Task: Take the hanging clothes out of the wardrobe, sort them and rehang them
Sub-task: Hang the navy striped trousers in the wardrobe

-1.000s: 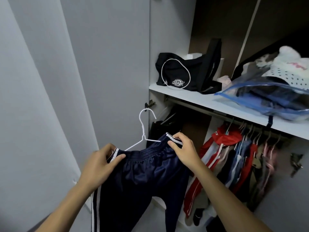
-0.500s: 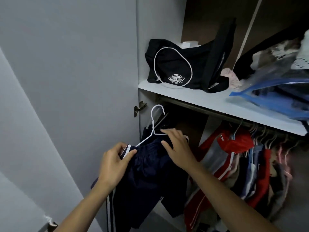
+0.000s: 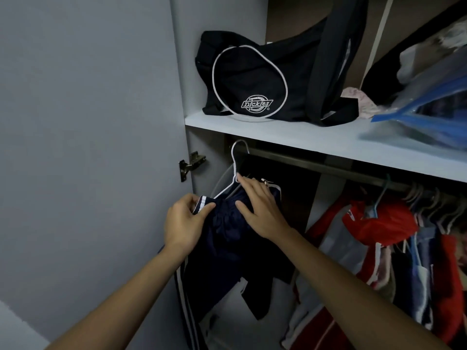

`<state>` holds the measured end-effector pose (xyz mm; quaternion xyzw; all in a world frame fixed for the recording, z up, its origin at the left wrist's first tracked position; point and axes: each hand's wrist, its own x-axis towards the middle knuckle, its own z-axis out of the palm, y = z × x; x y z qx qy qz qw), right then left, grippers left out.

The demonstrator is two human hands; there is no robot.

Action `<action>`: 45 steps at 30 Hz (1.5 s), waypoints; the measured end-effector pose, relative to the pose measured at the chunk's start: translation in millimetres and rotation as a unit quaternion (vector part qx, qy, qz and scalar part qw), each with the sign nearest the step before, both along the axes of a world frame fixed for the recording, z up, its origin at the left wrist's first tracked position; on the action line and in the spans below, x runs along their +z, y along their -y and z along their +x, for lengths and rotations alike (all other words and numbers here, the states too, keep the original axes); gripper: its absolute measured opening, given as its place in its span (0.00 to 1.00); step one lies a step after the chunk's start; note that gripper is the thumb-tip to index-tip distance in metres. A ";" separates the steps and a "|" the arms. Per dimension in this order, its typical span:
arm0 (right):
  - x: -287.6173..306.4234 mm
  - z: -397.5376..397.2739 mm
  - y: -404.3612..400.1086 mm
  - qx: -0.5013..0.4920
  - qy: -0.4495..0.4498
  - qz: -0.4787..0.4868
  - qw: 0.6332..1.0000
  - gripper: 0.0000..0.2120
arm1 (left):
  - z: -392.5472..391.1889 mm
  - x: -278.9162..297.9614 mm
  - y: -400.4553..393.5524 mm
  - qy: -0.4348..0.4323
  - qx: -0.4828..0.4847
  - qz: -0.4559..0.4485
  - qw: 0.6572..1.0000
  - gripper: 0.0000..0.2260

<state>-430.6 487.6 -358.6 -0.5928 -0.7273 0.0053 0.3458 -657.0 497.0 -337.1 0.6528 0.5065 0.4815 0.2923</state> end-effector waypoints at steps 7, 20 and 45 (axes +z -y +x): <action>-18.3 48.7 -63.3 -0.003 0.036 -0.022 0.999 0.34 | 53.6 -21.1 -58.9 -0.003 0.020 0.013 1.000 0.12; -46.4 81.8 -141.9 -0.028 0.045 -0.012 0.999 0.38 | 106.3 -50.2 -130.1 -0.043 0.059 0.014 0.997 0.12; -16.7 43.2 -87.0 -0.034 0.021 -0.130 0.991 0.31 | 52.8 -31.7 -89.8 -0.369 0.000 0.115 0.922 0.22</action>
